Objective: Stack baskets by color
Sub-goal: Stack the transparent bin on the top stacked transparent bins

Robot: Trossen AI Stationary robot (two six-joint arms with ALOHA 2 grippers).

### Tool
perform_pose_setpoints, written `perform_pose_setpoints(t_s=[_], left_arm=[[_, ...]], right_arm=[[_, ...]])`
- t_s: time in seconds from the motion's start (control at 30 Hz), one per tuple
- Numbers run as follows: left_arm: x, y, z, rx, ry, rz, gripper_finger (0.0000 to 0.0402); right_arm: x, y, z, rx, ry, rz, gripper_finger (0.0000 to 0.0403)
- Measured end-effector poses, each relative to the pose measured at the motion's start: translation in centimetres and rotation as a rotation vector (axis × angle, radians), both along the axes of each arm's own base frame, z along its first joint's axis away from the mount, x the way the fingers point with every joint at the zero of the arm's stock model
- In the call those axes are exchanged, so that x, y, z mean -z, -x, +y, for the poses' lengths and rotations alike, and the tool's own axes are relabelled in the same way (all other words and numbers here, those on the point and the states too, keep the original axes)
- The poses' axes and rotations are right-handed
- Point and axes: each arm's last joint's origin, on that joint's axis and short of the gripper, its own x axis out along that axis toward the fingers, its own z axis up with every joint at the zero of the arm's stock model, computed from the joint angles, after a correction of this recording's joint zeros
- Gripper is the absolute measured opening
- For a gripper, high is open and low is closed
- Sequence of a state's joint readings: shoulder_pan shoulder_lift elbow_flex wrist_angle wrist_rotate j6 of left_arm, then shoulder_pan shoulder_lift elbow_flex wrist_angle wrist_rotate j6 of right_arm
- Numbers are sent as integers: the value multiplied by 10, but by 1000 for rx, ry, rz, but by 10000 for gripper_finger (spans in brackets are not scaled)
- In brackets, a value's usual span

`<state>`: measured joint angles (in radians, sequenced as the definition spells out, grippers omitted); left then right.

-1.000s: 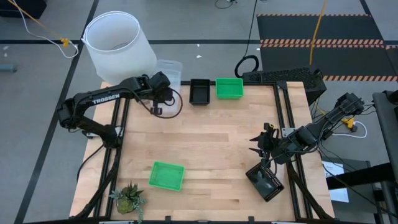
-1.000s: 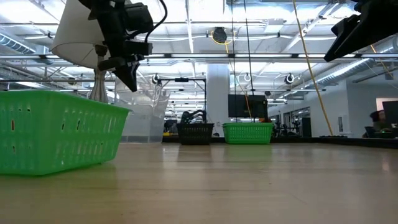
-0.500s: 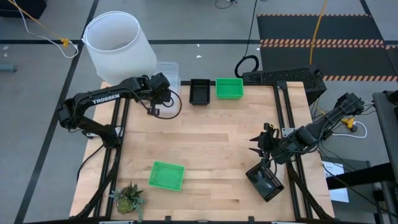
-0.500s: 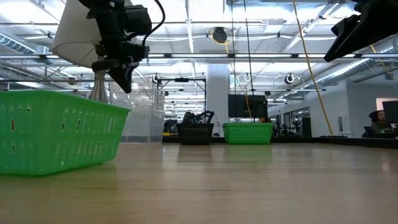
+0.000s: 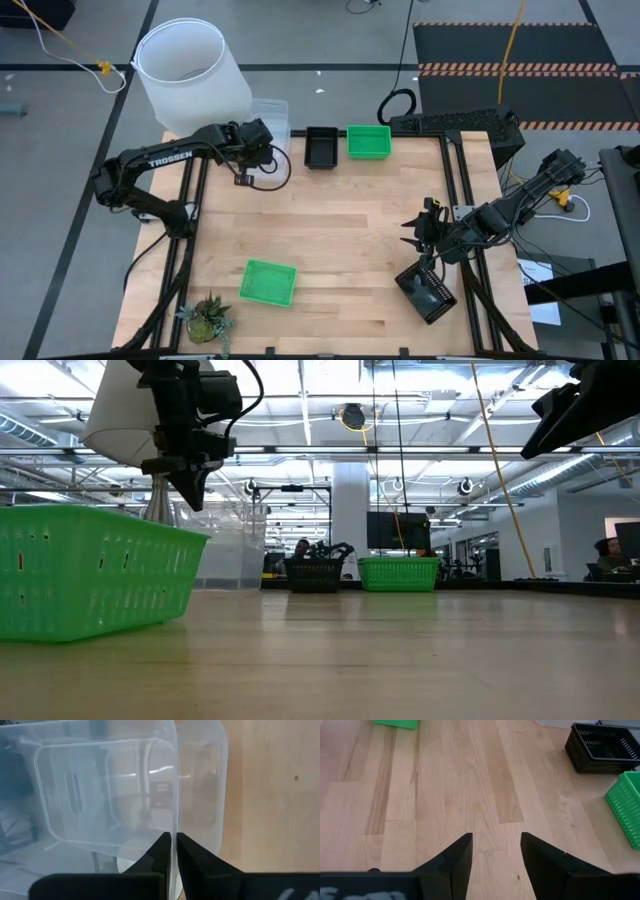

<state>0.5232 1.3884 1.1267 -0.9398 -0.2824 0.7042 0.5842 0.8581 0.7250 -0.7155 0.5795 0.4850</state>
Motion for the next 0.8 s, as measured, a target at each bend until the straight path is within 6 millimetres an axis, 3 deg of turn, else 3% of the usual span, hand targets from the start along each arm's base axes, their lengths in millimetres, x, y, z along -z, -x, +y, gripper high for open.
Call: perform_pose_setpoints(t_s=[0.2, 0.8], left_arm=[[0, -1, -1, 2, -20, 14, 7], [-9, 1, -9, -15, 9, 60, 7]], right_arm=[[0, 0, 0, 0, 0, 0, 162], [0, 0, 0, -2, 2, 0, 162]])
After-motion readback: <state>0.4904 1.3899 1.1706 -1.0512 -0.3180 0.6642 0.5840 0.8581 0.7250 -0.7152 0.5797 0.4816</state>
